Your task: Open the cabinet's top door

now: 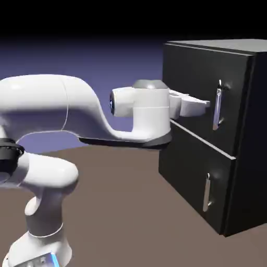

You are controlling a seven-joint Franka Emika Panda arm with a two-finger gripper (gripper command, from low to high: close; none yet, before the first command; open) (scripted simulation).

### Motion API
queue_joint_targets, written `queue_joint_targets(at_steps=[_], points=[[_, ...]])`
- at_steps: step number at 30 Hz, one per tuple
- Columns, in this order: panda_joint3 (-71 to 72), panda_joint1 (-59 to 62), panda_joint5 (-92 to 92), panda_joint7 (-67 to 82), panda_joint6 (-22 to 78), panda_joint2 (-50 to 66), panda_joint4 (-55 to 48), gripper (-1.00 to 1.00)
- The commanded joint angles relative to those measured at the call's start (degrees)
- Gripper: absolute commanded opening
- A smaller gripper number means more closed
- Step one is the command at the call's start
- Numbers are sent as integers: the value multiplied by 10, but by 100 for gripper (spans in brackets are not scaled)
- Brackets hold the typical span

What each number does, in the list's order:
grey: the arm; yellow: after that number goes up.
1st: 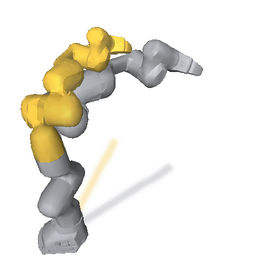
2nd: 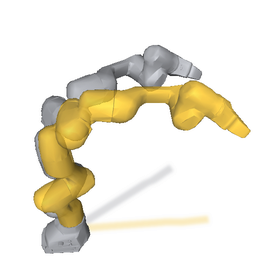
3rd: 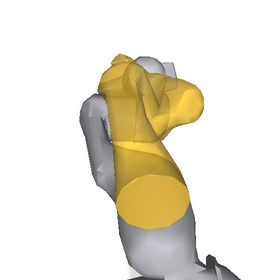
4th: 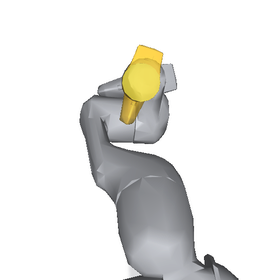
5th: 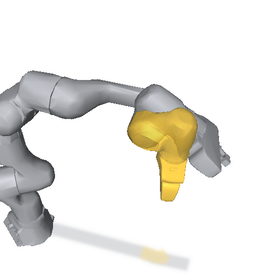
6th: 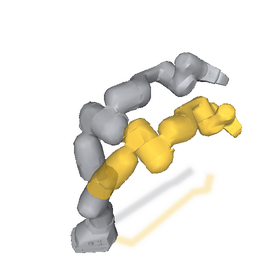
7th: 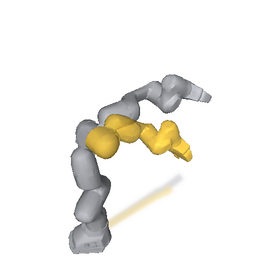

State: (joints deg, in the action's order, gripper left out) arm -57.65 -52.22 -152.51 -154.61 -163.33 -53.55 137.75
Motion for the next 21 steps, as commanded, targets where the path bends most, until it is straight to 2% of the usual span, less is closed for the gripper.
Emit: queue_joint_targets(at_steps=[1, 5, 12, 13, 21], points=[[-9, -8, -25, -18, 2, -3, -4, 100], [-46, -41, -121, -89, 8, -17, -18, 100], [-111, -145, -133, -97, 21, 18, -96, 100], [-111, -145, -133, -97, 21, 18, -96, -100], [3, 0, -73, -114, 81, 38, 12, -100]])
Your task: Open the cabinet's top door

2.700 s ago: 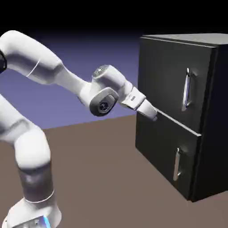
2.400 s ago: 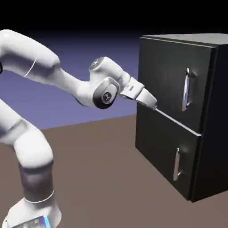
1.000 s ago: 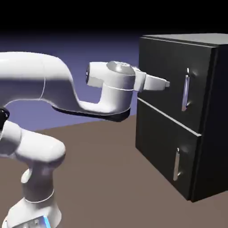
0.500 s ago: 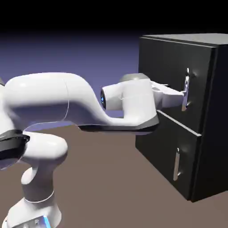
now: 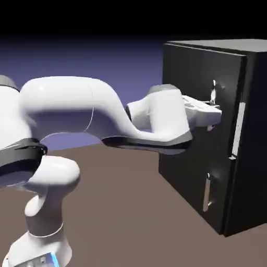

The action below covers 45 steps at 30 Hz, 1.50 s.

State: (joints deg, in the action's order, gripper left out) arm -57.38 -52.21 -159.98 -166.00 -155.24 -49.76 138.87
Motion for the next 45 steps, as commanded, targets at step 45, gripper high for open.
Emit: queue_joint_targets(at_steps=[45], points=[[765, 508, 834, 240, 144, -300, 350, -100]])
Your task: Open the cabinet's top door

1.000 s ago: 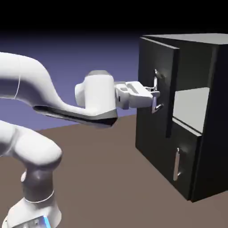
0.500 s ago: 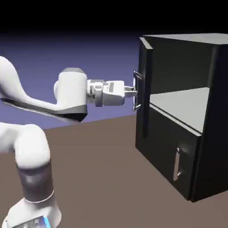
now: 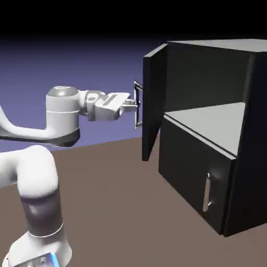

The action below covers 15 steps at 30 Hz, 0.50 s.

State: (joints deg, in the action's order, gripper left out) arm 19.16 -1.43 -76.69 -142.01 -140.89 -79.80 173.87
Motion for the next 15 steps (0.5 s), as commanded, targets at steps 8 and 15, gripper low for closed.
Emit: queue_joint_targets(at_steps=[8, 15], points=[[153, -85, 195, 49, 188, -11, -27, -100], [298, -80, 333, 51, 354, 38, -121, -100]])
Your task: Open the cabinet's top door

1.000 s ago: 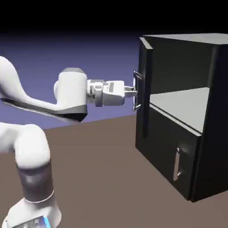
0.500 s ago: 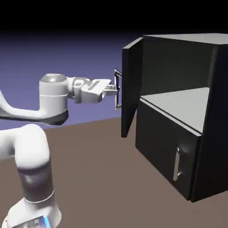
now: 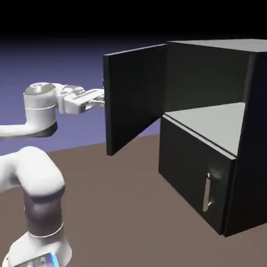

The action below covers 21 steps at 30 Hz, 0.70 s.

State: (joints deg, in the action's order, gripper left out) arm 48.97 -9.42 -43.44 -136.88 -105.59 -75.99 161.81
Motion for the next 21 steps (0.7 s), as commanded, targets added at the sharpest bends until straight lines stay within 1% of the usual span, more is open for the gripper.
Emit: queue_joint_targets(at_steps=[1, 10, 21], points=[[21, 9, 18, 0, 25, 9, -19, -100], [168, 137, 125, 3, 208, 61, -206, -100], [281, 324, 189, 29, 382, 66, -434, -100]])
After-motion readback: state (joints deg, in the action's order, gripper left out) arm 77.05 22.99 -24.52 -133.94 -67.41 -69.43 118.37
